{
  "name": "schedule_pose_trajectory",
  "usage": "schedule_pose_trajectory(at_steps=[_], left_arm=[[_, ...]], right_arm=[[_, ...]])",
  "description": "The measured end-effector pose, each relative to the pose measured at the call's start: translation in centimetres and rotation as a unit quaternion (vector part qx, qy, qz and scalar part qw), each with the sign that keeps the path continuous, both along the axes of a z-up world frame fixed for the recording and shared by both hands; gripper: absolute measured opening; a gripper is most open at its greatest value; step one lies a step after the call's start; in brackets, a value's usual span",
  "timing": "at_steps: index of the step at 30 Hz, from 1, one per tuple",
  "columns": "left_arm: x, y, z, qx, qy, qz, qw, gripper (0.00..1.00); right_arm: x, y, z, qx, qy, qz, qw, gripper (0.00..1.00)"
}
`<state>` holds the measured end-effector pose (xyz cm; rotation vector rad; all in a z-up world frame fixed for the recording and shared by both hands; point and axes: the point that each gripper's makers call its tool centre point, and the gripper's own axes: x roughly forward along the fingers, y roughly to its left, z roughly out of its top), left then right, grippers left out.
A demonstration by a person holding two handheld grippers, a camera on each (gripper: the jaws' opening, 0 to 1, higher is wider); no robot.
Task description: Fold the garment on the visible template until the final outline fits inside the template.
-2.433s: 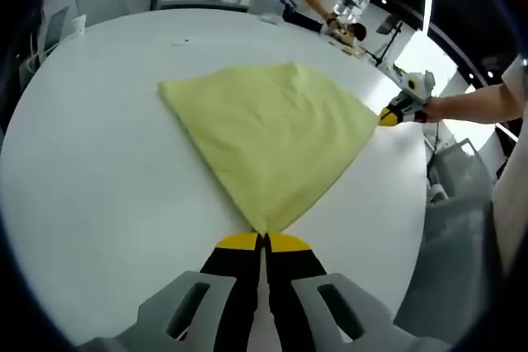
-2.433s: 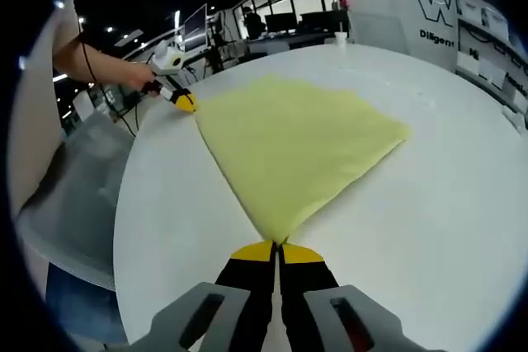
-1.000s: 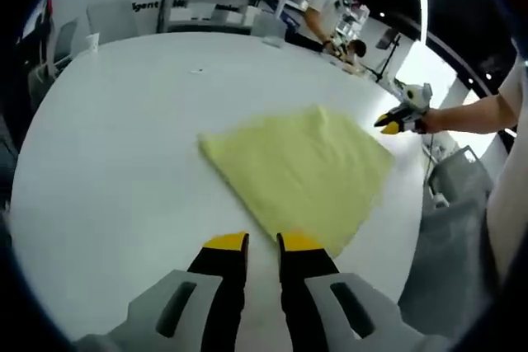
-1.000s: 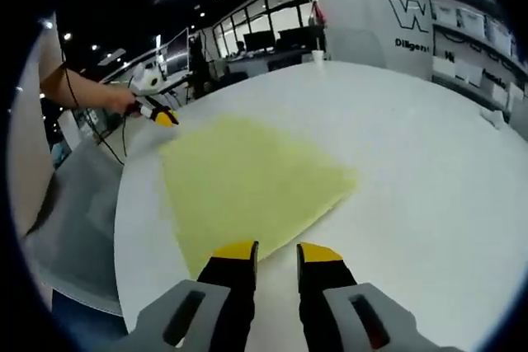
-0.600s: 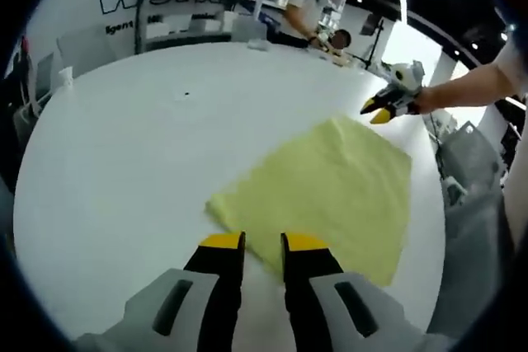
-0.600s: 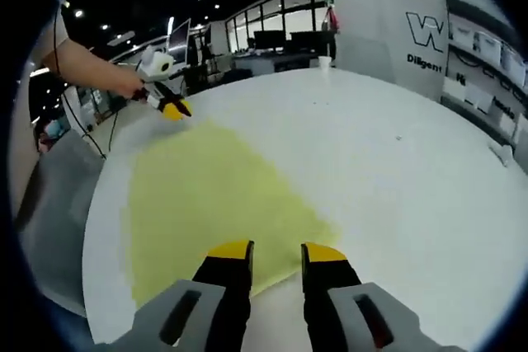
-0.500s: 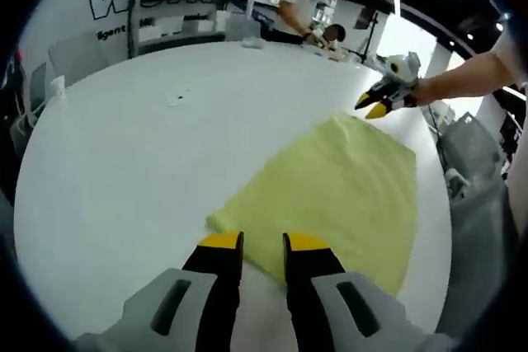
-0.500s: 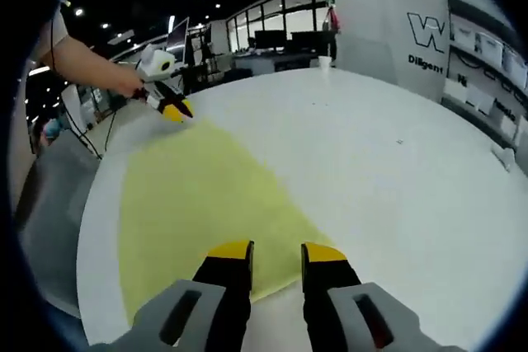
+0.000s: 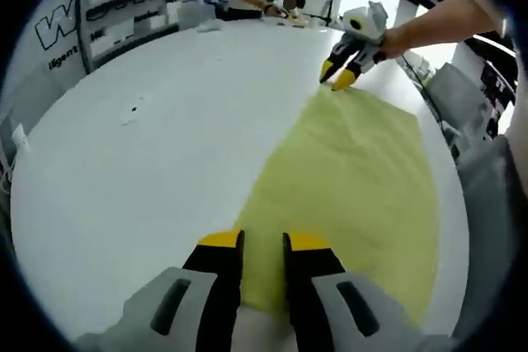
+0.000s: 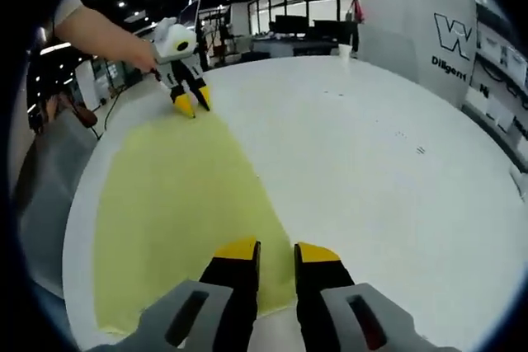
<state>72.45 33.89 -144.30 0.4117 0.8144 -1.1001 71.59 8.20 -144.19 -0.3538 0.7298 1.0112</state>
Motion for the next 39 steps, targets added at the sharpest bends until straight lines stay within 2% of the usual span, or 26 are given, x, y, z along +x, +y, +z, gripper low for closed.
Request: schedule_pose_trajectory(at_steps=[5, 8, 15, 17, 18, 19, 20, 21, 22, 24, 25, 27, 29, 32, 34, 35, 36, 37, 39], left_arm=[[0.6, 0.4, 0.1, 0.016, -0.017, -0.011, 0.9997, 0.0], [0.2, 0.4, -0.2, 0.017, -0.012, -0.016, 0.9997, 0.01], [0.5, 0.4, 0.0, 0.024, -0.023, -0.02, 0.9993, 0.0], [0.9, 0.6, 0.5, 0.02, -0.027, -0.002, 0.9994, 0.0], [1.5, 0.8, 0.8, 0.018, -0.04, 0.01, 0.999, 0.0], [1.7, 1.0, 1.1, 0.015, -0.038, 0.016, 0.999, 0.0], [1.7, 0.6, 1.5, -0.003, -0.032, 0.016, 0.9994, 0.0], [1.3, 0.5, 1.7, -0.006, -0.03, 0.011, 0.9995, 0.0], [0.9, -0.2, 2.0, -0.012, -0.034, -0.014, 0.9993, 0.0], [0.5, -0.4, 1.8, -0.001, -0.03, -0.017, 0.9994, 0.02], [0.3, -0.5, 1.8, -0.003, -0.027, -0.017, 0.9995, 0.04], [-0.5, -0.9, 1.7, -0.009, -0.008, -0.029, 0.9995, 0.07], [-0.7, -1.1, 1.5, 0.0, -0.013, -0.036, 0.9993, 0.09], [-0.3, -0.9, 0.9, 0.012, -0.015, -0.043, 0.9989, 0.2], [-0.7, -1.2, 0.4, 0.011, -0.005, -0.055, 0.9984, 0.18], [-0.7, -0.8, 0.1, 0.03, -0.014, -0.07, 0.997, 0.14], [-0.3, -0.7, 0.1, 0.036, -0.027, -0.07, 0.9966, 0.11], [-0.2, -0.9, 0.0, 0.029, -0.017, -0.061, 0.9975, 0.09], [0.4, -0.8, 0.2, 0.03, -0.022, -0.053, 0.9979, 0.13]], right_arm=[[-0.2, -0.1, -0.2, -0.001, 0.0, 0.006, 1.0, 0.03], [0.0, -0.3, -0.2, 0.0, 0.0, 0.005, 1.0, 0.0], [-0.2, -0.6, -0.3, -0.01, -0.005, 0.012, 0.9999, 0.0], [-0.1, -0.9, -0.2, -0.01, -0.005, 0.008, 0.9999, 0.0], [0.0, -1.0, -0.1, -0.008, -0.005, 0.003, 0.9999, 0.0], [0.0, -1.1, 0.1, 0.0, -0.005, 0.001, 1.0, 0.0], [0.0, -1.1, 0.1, 0.001, -0.003, 0.0, 1.0, 0.0], [0.0, -1.1, -0.1, -0.001, -0.003, -0.001, 1.0, 0.08], [0.1, -1.1, -0.1, -0.004, -0.004, 0.001, 1.0, 0.1], [0.1, -1.0, -0.1, -0.005, -0.004, 0.005, 1.0, 0.02], [0.1, -0.9, -0.1, -0.002, 0.0, 0.006, 1.0, 0.01], [0.1, -0.7, -0.2, -0.004, 0.002, 0.009, 1.0, 0.04], [0.0, -0.5, -0.2, -0.003, 0.005, 0.015, 0.9999, 0.05], [-0.2, -0.5, -0.3, -0.011, 0.008, 0.021, 0.9997, 0.07], [-0.2, -0.5, -0.3, -0.01, 0.009, 0.024, 0.9996, 0.06], [-0.2, -0.6, -0.3, -0.013, 0.008, 0.026, 0.9995, 0.04], [-0.1, -0.6, -0.3, -0.012, 0.009, 0.025, 0.9996, 0.04], [-0.1, -0.6, -0.3, -0.011, 0.01, 0.024, 0.9996, 0.04], [-0.1, -0.5, -0.3, -0.011, 0.009, 0.026, 0.9996, 0.04]])
